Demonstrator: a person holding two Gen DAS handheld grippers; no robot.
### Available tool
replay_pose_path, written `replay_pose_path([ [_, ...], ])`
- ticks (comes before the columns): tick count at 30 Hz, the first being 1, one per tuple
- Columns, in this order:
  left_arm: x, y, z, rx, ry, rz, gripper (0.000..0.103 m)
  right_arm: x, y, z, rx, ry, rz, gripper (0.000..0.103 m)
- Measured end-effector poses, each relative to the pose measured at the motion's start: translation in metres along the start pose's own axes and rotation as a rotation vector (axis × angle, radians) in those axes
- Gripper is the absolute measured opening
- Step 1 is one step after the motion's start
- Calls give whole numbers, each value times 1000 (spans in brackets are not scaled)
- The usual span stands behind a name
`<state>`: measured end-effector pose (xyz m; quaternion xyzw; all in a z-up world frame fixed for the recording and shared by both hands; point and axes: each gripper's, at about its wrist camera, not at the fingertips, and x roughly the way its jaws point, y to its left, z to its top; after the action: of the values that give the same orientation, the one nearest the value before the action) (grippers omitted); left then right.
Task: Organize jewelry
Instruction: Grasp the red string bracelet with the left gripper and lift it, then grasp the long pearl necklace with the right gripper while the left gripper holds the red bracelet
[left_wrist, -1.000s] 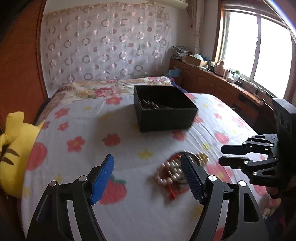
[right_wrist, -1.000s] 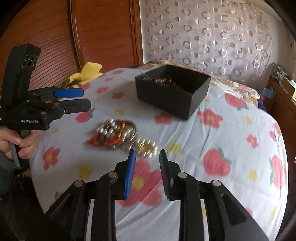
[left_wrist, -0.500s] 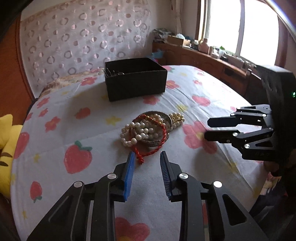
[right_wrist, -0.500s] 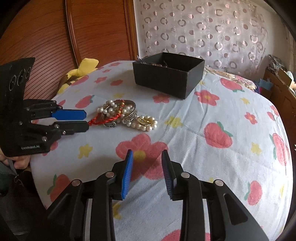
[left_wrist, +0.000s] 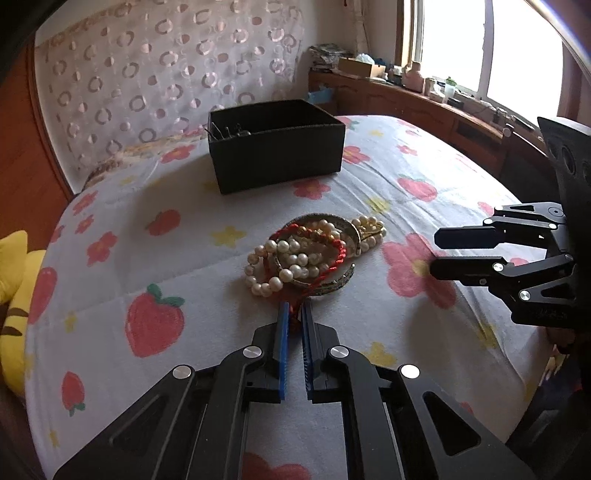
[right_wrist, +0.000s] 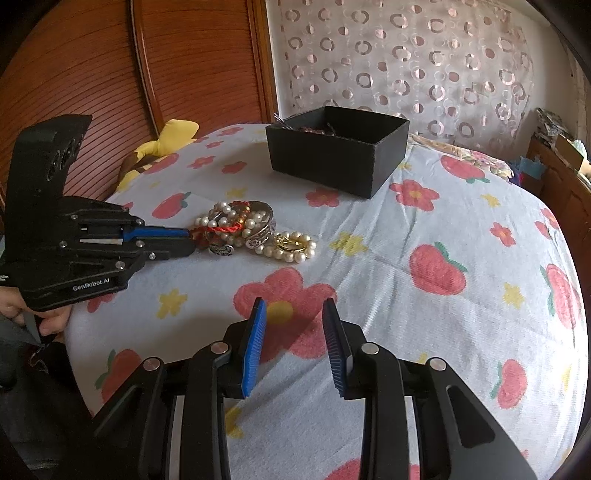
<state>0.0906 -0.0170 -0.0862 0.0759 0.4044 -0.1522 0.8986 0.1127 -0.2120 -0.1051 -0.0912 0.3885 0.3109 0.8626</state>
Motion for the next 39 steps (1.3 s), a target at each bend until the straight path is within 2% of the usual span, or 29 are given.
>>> replay_pose_path([
  [5, -29, 6, 13, -41, -101, -26, 5, 0, 0, 0, 2, -3, -2, 34],
  [8, -45, 10, 26, -39, -151, -10, 5, -1, 0, 0, 1, -6, -3, 34],
  [13, -60, 16, 38, -52, -197, 4, 5, -1, 0, 0, 3, -9, -2, 34],
  [19, -70, 26, 34, -88, -235, 25, 5, -1, -1, 0, 3, -7, 1, 34],
  [26, -79, 35, 28, -108, -251, 29, 5, 0, -1, -1, -1, 1, 5, 34],
  [32, -84, 42, 21, -127, -259, 28, 5, 0, 6, 2, -39, 1, -26, 34],
  [39, -79, 44, 9, -144, -248, 18, 5, 3, 23, 16, -31, -21, 46, 34],
])
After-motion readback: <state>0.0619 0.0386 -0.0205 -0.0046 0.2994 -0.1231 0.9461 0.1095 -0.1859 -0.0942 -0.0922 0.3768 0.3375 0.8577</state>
